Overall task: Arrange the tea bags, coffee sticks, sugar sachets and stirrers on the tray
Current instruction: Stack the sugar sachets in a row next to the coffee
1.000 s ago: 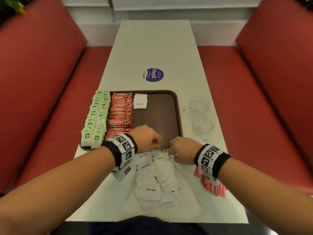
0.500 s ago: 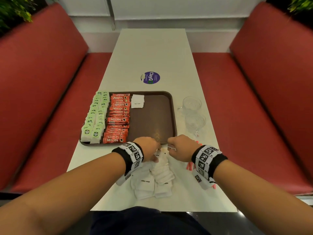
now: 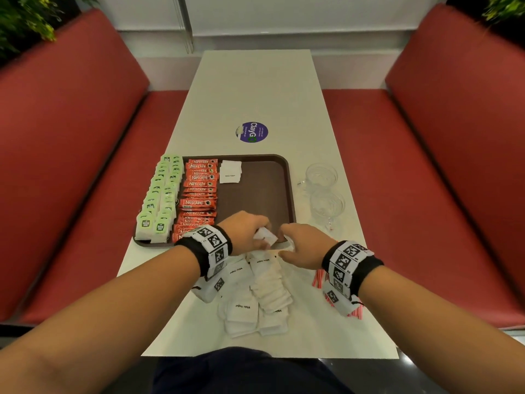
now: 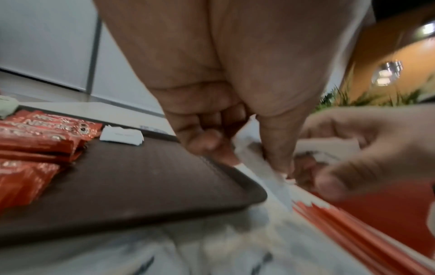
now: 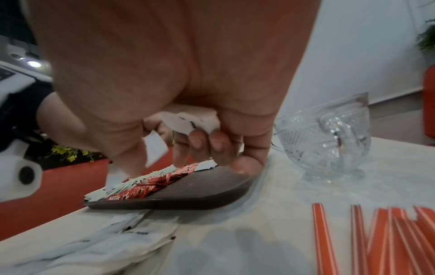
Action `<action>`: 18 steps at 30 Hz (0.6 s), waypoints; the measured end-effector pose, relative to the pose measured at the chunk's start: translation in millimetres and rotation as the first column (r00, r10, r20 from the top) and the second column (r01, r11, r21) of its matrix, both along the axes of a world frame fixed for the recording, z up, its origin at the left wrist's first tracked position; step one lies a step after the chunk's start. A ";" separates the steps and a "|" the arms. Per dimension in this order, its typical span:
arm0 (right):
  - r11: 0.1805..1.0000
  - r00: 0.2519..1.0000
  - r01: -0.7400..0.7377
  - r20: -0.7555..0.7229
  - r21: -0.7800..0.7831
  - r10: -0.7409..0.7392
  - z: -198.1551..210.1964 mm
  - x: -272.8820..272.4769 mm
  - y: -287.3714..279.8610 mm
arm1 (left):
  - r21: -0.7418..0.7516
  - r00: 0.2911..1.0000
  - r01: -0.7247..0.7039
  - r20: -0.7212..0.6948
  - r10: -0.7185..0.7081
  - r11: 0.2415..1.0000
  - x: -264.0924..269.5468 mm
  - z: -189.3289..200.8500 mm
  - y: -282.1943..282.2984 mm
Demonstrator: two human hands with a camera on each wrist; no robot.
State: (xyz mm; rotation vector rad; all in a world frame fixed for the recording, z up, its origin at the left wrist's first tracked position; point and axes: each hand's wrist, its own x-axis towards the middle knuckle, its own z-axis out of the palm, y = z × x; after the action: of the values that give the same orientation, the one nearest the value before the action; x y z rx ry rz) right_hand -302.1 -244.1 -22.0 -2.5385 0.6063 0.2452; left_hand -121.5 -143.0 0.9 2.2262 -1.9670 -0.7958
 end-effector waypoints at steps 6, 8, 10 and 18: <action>1.000 0.993 0.001 0.122 0.008 -0.002 1.4 20.2 -7.9 | -0.256 0.963 -0.215 -0.214 0.161 0.942 16.7 5.5 0.2; 1.000 0.982 0.018 0.187 0.018 -0.021 2.9 27.9 -11.0 | -0.308 0.940 -0.278 -0.283 0.192 0.910 19.6 3.1 0.1; 0.999 0.964 0.031 0.265 0.015 -0.034 4.4 34.6 -14.6 | -0.326 0.921 -0.318 -0.331 0.207 0.891 22.1 2.5 0.3; 0.998 0.933 0.061 0.353 0.032 -0.068 6.0 59.2 -29.5 | -0.225 0.985 -0.163 -0.096 0.145 0.961 47.5 -2.1 -3.8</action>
State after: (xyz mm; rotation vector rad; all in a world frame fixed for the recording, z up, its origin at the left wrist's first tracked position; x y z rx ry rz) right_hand -242.9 -273.6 -16.0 -2.4523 0.5379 -0.2263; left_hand -74.0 -146.8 -1.2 2.1439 -1.7261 -0.5914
